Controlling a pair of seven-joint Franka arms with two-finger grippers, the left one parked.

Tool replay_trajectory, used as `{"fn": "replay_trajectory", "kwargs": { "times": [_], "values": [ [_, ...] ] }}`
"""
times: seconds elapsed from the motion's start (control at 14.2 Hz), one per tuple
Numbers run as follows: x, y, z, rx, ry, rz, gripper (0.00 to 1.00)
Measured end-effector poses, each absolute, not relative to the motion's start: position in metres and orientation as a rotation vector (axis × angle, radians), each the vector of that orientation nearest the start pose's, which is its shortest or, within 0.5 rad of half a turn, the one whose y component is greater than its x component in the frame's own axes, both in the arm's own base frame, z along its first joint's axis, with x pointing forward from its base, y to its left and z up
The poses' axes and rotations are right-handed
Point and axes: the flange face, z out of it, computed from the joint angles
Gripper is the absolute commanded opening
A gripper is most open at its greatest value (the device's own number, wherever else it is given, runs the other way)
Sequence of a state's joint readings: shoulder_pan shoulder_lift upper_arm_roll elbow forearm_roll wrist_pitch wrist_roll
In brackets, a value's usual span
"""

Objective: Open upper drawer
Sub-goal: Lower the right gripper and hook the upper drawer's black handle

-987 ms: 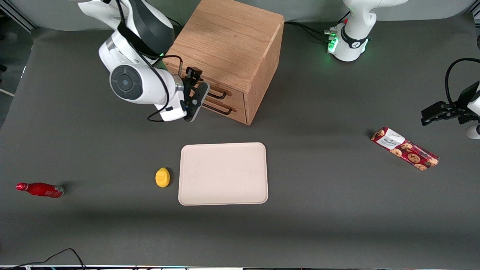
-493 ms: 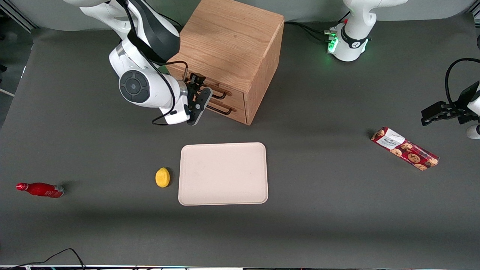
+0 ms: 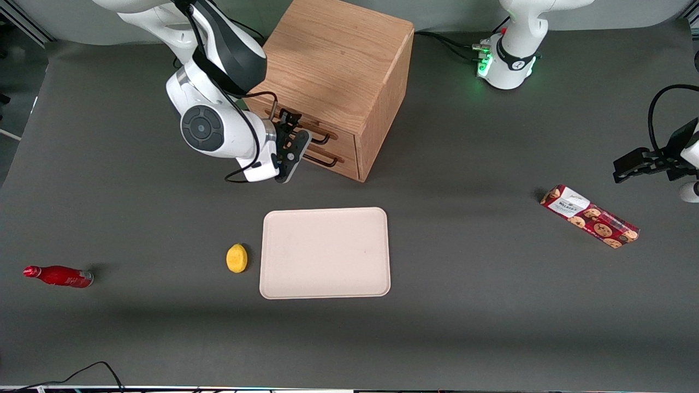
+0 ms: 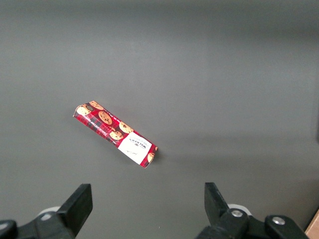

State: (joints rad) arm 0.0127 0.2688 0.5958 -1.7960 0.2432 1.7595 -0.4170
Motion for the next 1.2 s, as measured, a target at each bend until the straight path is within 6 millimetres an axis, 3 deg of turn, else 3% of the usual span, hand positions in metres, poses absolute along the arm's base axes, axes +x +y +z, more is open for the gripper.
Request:
{"fn": "replay_trajectory", "kwargs": {
  "times": [1.2],
  "values": [
    [0.483, 0.335, 0.387, -2.505, -1.292, 0.373, 1.0]
  ]
}}
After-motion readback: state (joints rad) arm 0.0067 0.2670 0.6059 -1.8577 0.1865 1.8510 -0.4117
